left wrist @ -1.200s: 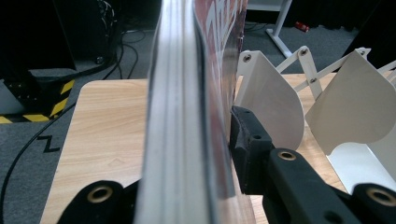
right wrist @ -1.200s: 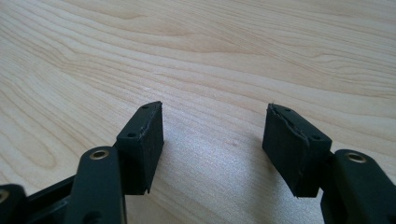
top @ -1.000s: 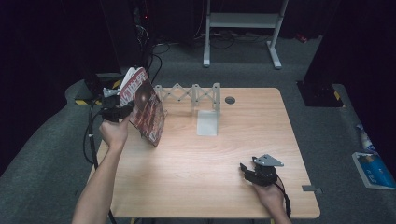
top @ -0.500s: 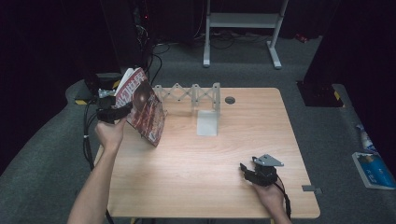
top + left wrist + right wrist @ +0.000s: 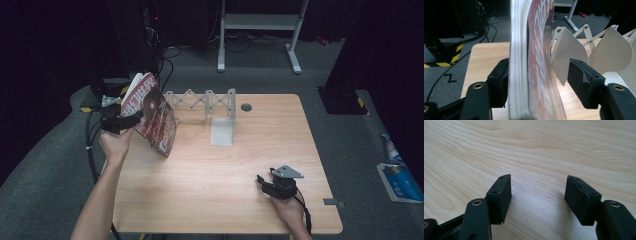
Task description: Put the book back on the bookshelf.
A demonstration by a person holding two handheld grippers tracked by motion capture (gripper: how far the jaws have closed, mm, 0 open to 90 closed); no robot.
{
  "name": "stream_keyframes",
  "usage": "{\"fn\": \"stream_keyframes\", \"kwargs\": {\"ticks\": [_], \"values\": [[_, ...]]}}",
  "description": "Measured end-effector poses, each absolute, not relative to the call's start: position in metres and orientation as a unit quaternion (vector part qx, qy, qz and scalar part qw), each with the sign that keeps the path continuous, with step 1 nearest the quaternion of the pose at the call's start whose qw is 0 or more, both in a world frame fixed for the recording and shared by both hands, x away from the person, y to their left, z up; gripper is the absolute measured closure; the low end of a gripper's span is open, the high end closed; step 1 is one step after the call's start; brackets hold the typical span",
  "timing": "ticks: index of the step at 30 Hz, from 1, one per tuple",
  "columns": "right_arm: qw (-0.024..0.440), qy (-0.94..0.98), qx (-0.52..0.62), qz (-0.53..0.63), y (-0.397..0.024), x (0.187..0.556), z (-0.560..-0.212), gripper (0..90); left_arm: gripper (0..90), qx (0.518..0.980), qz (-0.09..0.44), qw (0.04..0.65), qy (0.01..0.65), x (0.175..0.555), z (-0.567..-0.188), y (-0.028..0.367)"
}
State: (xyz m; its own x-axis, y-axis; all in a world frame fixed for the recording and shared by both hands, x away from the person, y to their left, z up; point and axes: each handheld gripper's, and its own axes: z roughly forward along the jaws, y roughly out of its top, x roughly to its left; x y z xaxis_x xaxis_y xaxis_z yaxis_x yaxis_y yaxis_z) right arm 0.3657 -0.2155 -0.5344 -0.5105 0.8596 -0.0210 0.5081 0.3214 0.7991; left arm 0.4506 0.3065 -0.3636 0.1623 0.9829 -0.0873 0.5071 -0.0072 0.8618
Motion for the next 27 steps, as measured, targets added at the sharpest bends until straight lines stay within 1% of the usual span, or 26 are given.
{"fn": "stream_keyframes", "kwargs": {"ticks": [9,27], "values": [[0.230,0.780,0.438,0.384,-0.216,0.366,-0.534,38.3,29.3,0.648,0.296,0.413,0.567,0.446,-0.360,0.308],[0.230,0.780,0.437,0.384,-0.216,0.366,-0.535,38.3,25.4,0.655,0.291,0.420,0.556,0.430,-0.350,0.311]]}}
